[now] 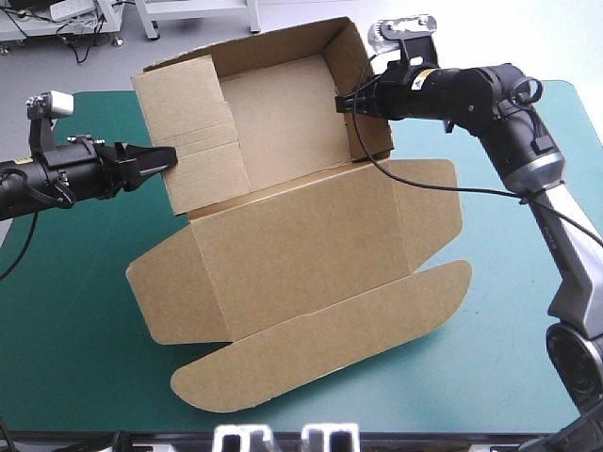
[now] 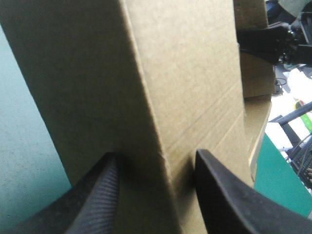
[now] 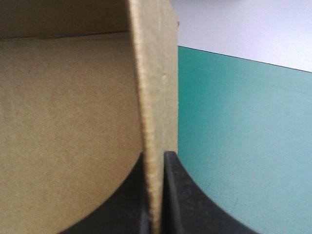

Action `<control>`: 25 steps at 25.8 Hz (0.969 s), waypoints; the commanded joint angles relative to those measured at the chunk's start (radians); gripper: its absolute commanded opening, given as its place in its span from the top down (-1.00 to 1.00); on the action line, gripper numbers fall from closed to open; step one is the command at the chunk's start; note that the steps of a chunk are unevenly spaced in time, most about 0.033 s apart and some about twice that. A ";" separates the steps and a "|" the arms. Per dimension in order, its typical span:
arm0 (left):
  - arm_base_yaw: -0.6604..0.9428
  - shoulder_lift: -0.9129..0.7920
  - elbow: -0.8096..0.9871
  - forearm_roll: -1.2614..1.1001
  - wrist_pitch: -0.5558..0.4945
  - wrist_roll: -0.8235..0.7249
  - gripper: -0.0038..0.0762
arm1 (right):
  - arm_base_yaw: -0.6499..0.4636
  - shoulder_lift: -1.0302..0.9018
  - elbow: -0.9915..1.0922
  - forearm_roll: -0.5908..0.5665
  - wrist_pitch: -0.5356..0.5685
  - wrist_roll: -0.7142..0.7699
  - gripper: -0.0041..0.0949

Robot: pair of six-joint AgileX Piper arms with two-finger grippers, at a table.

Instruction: Fold the box

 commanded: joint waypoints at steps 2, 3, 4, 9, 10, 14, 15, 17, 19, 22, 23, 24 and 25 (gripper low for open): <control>-0.004 -0.021 -0.030 -0.041 -0.041 -0.016 0.02 | 0.059 -0.046 -0.030 -0.005 -0.080 0.057 0.92; -0.004 -0.021 -0.030 -0.041 -0.046 -0.016 0.02 | 0.076 -0.046 -0.030 -0.020 -0.080 0.080 0.92; -0.004 -0.021 -0.030 -0.036 -0.049 -0.016 0.02 | 0.086 -0.046 -0.030 -0.027 -0.080 0.091 0.92; -0.004 -0.021 -0.030 0.083 -0.080 -0.063 0.02 | 0.140 -0.050 -0.030 -0.042 -0.062 0.141 0.92; -0.004 -0.020 -0.030 0.104 -0.085 -0.065 0.02 | 0.153 -0.052 -0.030 -0.052 -0.057 0.154 0.92; -0.004 -0.004 -0.030 0.176 -0.108 -0.091 0.15 | 0.220 -0.063 -0.030 -0.111 -0.034 0.224 0.92; -0.004 0.008 -0.030 0.192 -0.105 -0.118 0.35 | 0.244 -0.064 -0.030 -0.115 -0.017 0.248 0.92; -0.007 0.010 -0.030 0.190 -0.097 -0.117 0.67 | 0.257 -0.064 -0.030 -0.120 0.008 0.267 0.92; -0.019 0.005 -0.030 0.190 -0.106 -0.093 0.92 | 0.265 -0.064 -0.030 -0.123 0.043 0.275 0.92; -0.118 -0.010 -0.038 0.190 -0.153 -0.114 0.93 | 0.265 -0.065 -0.030 -0.143 0.204 0.318 0.92; -0.143 -0.010 -0.042 0.194 -0.153 -0.120 0.93 | 0.265 -0.065 -0.030 -0.153 0.238 0.324 0.92; -0.188 -0.010 -0.042 0.217 -0.162 -0.139 0.93 | 0.265 -0.065 -0.030 -0.163 0.282 0.343 0.92; -0.222 -0.010 -0.042 0.250 -0.172 -0.155 0.93 | 0.265 -0.065 -0.030 -0.171 0.307 0.350 0.92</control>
